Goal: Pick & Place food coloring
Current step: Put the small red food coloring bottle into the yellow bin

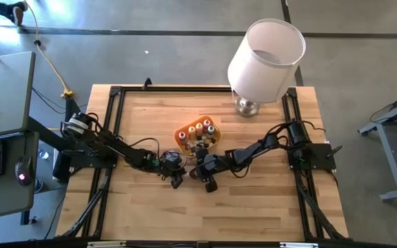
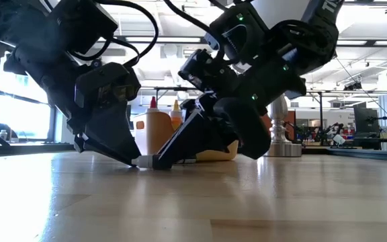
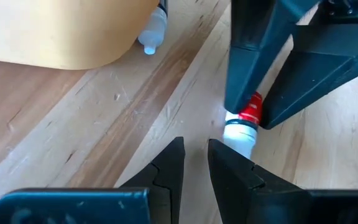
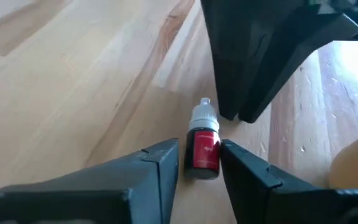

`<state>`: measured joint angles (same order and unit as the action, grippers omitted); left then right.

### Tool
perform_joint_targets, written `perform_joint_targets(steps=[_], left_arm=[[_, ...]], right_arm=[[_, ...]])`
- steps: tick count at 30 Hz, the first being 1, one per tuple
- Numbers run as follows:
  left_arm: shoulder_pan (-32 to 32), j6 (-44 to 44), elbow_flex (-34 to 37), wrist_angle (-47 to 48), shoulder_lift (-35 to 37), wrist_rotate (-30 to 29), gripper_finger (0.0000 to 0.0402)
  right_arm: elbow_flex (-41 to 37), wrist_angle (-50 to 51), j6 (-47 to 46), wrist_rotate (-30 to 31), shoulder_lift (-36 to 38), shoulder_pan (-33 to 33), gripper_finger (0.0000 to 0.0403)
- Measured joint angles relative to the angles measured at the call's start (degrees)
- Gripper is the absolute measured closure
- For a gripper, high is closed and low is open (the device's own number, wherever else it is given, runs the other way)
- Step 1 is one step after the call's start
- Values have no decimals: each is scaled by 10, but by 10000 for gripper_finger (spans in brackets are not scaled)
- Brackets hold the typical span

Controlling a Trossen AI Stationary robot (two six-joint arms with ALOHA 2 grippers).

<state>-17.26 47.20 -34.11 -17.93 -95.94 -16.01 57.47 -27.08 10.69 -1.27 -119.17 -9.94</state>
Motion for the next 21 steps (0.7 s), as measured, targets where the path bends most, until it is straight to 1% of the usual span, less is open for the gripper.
perform_joint_targets(steps=[2, 7, 10, 13, 15, 19, 21], left_arm=[[0, 3, 1, -5, 0, 0, 329], [0, 11, 1, -11, -1, 0, 329], [0, 11, 1, -12, -1, 1, 328], [0, 12, 1, -12, -1, 2, 328], [0, 13, 1, -14, -1, 2, 328], [0, 13, 1, -14, -1, 2, 328], [0, 13, 1, -15, -1, 2, 328]], right_arm=[[-1, 3, -13, -6, -1, -3, 304], [-2, 1, -51, 15, -2, -7, 335], [-3, 5, -57, 26, 5, -7, 336], [-3, 19, -56, 51, 30, -7, 325], [-3, 46, -47, 91, 58, -7, 322], [-3, 113, -56, 225, 115, -4, 324], [-2, 128, -68, 278, 142, 2, 325]])
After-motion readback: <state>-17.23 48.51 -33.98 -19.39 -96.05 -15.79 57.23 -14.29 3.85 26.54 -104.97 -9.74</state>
